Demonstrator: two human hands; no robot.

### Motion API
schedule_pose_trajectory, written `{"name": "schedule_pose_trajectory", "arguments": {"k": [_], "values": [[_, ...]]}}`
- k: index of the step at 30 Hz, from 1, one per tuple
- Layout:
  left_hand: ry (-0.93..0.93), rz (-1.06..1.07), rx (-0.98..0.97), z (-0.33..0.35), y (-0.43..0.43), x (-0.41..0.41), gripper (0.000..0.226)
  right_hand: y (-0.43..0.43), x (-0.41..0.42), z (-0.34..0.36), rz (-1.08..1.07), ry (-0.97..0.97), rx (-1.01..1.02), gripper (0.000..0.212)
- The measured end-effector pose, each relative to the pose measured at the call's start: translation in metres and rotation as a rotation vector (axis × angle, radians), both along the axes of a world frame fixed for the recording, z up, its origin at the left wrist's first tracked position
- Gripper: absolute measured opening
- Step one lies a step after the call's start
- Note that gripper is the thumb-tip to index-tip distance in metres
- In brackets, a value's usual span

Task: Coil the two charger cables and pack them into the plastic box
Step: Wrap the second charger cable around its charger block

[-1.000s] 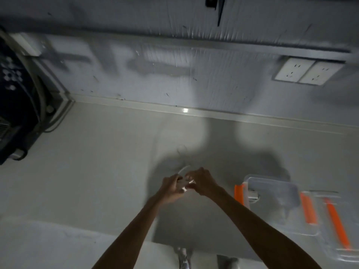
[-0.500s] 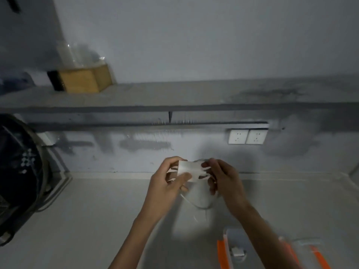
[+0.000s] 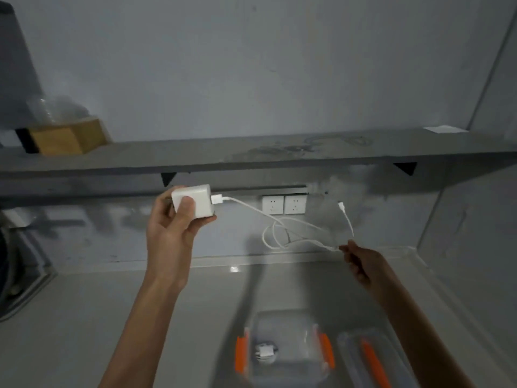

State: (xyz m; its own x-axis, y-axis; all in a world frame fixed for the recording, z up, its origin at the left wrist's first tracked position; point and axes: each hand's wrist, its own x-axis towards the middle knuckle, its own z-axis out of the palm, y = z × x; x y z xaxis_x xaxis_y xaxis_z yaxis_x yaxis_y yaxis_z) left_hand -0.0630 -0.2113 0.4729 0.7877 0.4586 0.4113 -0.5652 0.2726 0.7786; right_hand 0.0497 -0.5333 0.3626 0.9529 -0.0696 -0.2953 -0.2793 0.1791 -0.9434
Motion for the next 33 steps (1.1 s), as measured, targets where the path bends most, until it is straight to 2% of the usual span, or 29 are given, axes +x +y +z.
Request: {"name": "schedule_pose_trajectory", "arguments": {"k": [4,7,10,12,14,16,17,20,22,24,27,28,29,31,33], "values": [[-0.034,0.072,0.009,-0.001,-0.052,-0.017,0.046,-0.054,0.021,-0.05,-0.11,0.104,-0.06,0.034],[-0.126,0.077,-0.148,0.008,-0.068,-0.032,0.029,-0.097,0.026,-0.088,-0.211,0.13,-0.143,0.039],[-0.229,0.097,-0.151,0.028,-0.079,-0.047,0.017,-0.131,0.025,-0.107,-0.285,0.178,-0.028,0.037],[-0.289,0.045,-0.21,0.038,-0.08,-0.05,0.017,-0.142,0.024,-0.11,-0.311,0.211,0.045,0.036],[-0.35,-0.057,-0.369,0.043,-0.063,-0.05,0.02,-0.154,0.025,-0.115,-0.343,0.227,0.09,0.037],[-0.339,-0.138,-0.486,0.047,-0.044,-0.046,0.025,-0.163,0.024,-0.122,-0.353,0.231,0.11,0.04],[-0.304,-0.14,-0.485,0.05,-0.045,-0.041,0.026,-0.164,0.025,-0.125,-0.339,0.23,0.115,0.041],[-0.146,-0.094,-0.248,0.049,-0.092,-0.023,0.019,-0.144,0.026,-0.118,-0.209,0.229,0.145,0.04],[0.0,-0.168,-0.112,0.038,-0.135,-0.009,0.016,-0.123,0.028,-0.105,-0.064,0.233,0.073,0.039],[0.148,-0.271,-0.115,0.022,-0.16,0.006,0.019,-0.103,0.028,-0.089,0.117,0.241,-0.098,0.041],[0.345,-0.376,-0.116,0.005,-0.186,0.023,0.028,-0.078,0.026,-0.049,0.264,0.073,-0.289,0.059],[0.367,-0.394,-0.102,0.0,-0.193,0.029,0.029,-0.07,0.022,-0.03,0.282,0.005,-0.225,0.064],[0.371,-0.4,-0.091,-0.004,-0.197,0.035,0.027,-0.062,0.015,-0.011,0.317,-0.065,-0.079,0.065],[0.349,-0.389,-0.094,-0.004,-0.2,0.047,0.022,-0.046,-0.012,0.027,0.506,-0.174,0.218,0.065],[0.322,-0.359,-0.14,0.003,-0.198,0.057,0.017,-0.03,-0.04,0.046,0.673,-0.277,0.261,0.054]]}}
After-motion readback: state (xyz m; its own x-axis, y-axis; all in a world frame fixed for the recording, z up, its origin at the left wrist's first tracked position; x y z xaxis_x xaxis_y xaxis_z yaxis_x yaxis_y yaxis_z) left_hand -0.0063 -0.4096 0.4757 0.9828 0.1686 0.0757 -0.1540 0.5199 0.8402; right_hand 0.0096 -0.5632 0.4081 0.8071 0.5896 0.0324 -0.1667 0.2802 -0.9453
